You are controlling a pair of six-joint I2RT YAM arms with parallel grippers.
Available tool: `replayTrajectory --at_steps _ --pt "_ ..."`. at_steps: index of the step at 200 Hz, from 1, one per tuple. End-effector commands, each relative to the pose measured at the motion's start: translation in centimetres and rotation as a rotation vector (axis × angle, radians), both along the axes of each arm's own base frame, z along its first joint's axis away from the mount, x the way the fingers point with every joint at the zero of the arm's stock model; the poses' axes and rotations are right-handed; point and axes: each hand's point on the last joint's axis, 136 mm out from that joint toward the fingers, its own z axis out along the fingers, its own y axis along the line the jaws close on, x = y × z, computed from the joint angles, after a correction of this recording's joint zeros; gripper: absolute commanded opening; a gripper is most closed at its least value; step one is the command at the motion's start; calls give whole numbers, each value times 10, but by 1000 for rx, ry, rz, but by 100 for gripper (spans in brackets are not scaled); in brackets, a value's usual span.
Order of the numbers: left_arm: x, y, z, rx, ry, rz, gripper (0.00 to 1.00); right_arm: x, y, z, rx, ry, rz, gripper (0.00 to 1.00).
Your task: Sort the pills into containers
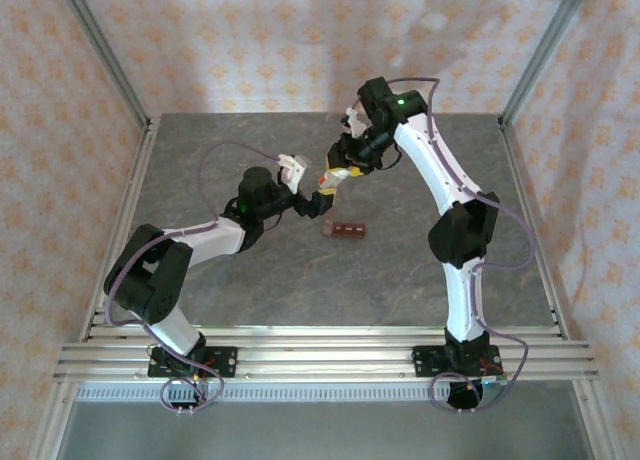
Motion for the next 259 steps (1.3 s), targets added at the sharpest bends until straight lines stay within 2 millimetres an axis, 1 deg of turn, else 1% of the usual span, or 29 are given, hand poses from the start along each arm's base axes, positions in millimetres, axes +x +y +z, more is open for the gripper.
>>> replayTrajectory --at_steps 1,25,54,98,129,157,186,229,249,259 --pt "-6 -4 11 -4 -57 -43 90 -6 10 4 40 1 40 32" --pt "-7 -9 15 -7 -49 -74 83 -8 11 5 47 4 43 32" --pt "-7 -13 17 -8 -38 -93 79 -10 12 6 55 9 47 32" --pt "-5 -19 21 -34 -26 -109 68 -12 13 5 65 16 46 31" --pt "-4 -21 19 -40 -15 -117 67 -13 13 7 73 11 48 30" --pt "-5 -20 10 -30 4 -115 73 -12 13 10 74 1 44 30" --pt "-7 -18 -1 -19 19 -110 74 -11 13 12 72 -1 41 30" --pt "-7 -20 -7 -10 35 -124 60 -10 13 14 71 -6 39 29" --pt "-7 -22 -9 -11 43 -127 57 -10 13 14 72 -5 39 29" --pt "-6 -22 -10 -11 47 -128 57 -10 13 14 71 -7 38 29"
